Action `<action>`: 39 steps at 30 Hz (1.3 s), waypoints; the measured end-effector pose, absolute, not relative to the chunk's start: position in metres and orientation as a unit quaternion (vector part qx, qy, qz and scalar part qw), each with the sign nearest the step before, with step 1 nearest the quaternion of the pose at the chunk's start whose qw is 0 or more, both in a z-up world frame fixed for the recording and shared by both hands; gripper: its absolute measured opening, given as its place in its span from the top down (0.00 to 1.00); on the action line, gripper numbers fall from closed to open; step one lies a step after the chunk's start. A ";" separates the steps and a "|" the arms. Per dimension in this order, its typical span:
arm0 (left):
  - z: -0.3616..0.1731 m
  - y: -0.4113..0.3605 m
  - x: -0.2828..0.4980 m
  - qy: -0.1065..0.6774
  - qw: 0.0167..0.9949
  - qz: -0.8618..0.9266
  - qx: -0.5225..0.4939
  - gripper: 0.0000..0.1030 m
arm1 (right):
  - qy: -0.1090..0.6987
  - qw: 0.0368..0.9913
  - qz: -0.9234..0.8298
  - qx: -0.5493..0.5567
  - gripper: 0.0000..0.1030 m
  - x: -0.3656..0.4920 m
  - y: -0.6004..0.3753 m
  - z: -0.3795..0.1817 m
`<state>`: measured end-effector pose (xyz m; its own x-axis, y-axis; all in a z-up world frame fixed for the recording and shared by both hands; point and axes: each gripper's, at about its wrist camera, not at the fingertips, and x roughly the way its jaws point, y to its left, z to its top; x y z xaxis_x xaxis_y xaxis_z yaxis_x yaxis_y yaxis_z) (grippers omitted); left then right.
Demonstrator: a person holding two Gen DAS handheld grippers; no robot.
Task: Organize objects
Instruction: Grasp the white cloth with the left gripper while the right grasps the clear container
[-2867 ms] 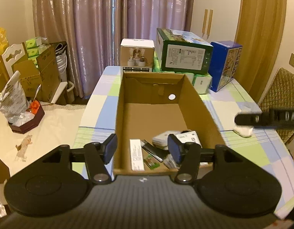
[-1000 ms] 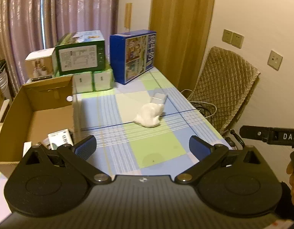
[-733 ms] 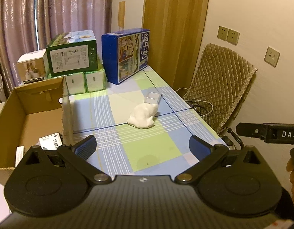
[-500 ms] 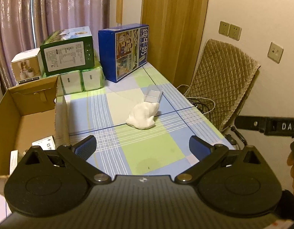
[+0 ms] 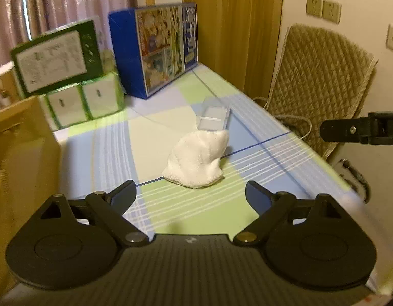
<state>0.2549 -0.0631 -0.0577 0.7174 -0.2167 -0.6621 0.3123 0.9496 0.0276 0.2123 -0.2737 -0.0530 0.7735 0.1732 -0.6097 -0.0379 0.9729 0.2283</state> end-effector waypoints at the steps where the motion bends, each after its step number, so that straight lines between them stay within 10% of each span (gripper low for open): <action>1: -0.063 -0.067 0.261 0.346 0.924 -0.147 0.069 0.14 | 0.335 0.935 0.056 0.103 0.13 0.219 -0.274 -0.058; 16: -0.124 -0.098 0.339 0.344 0.916 -0.172 0.115 0.31 | 0.364 0.923 0.046 0.117 0.15 0.273 -0.282 -0.111; 23: -0.119 -0.081 0.346 0.354 0.919 -0.151 0.084 0.75 | 0.367 0.919 0.079 0.125 0.15 0.302 -0.267 -0.117; 39: -0.111 -0.033 0.368 0.372 0.927 -0.047 0.020 0.75 | 0.363 0.925 0.090 0.062 0.15 0.417 -0.197 -0.149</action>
